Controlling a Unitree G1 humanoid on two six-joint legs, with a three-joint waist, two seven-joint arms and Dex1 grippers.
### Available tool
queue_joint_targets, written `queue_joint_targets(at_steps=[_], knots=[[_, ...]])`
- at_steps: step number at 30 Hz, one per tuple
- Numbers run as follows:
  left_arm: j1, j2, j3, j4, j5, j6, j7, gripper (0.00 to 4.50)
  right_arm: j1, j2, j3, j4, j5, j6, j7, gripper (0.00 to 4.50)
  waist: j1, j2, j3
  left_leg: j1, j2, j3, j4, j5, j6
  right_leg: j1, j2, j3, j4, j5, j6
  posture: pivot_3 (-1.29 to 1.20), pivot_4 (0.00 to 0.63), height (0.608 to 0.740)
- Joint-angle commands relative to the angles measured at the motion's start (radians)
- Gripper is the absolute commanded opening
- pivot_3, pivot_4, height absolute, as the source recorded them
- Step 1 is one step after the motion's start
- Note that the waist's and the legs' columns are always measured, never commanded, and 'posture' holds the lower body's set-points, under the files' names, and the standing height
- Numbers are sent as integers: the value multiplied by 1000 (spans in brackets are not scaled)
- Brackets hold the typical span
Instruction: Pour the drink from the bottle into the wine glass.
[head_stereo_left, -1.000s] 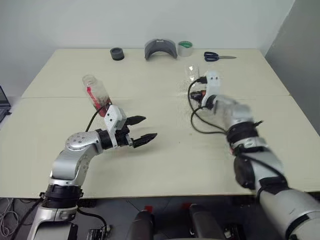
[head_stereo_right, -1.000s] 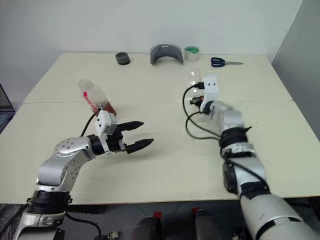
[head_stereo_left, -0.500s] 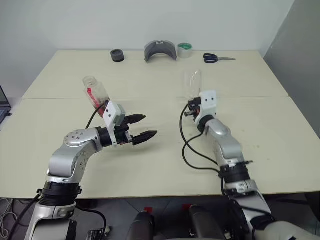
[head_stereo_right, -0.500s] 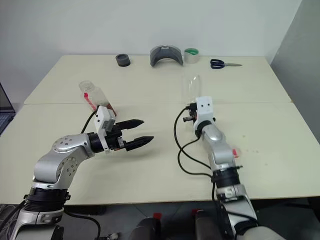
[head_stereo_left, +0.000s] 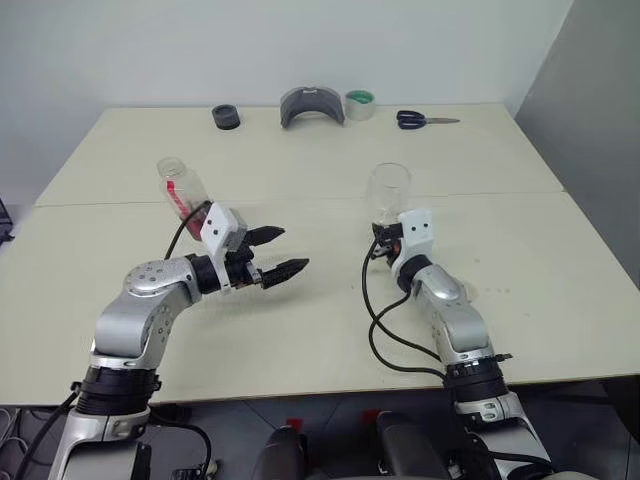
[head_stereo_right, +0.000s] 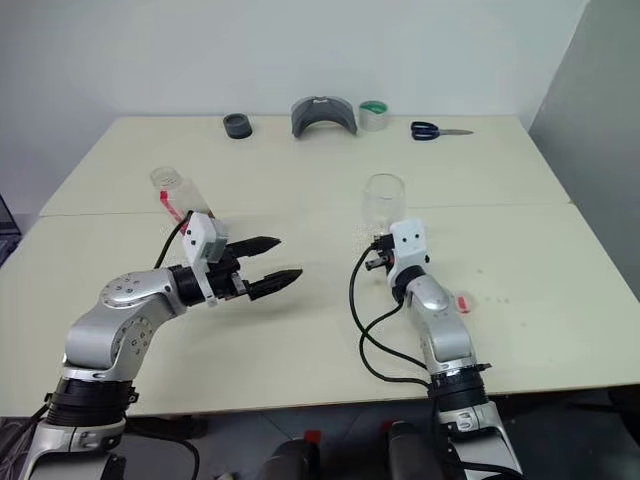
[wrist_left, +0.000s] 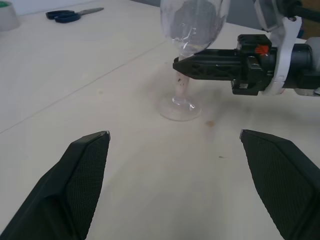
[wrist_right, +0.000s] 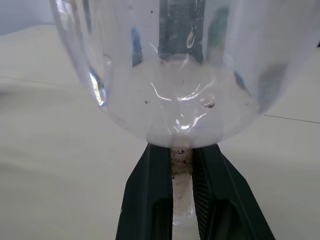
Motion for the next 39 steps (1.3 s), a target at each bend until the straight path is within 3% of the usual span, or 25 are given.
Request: queue_joint_targets(at_steps=[1,14,30,39], knots=[[46,28,82,-39,35,-60,61,4500,-74,34,64,53,3,-155,82,244,-4,0,1,0,0,1,0,0,0,-1,0,1,0,0,0,0,150,740],[108,111,202,-113,-17,-31,69,4500,-282,96,108,477,-31,-315,159,244,10,0,2,-7,-1,0,0,0,0,-8,-3,0,1,0,0,0,150,740],[109,133,230,-267,-83,75,125,4500,-284,100,92,526,-24,-312,209,244,7,-1,2,-6,-1,0,0,0,0,-7,-2,0,1,0,0,0,150,740],[76,132,194,-264,-64,58,130,4500,-296,107,87,534,-22,-313,211,3176,7,0,3,-6,-1,0,0,0,0,-7,-1,0,1,0,0,0,150,740]])
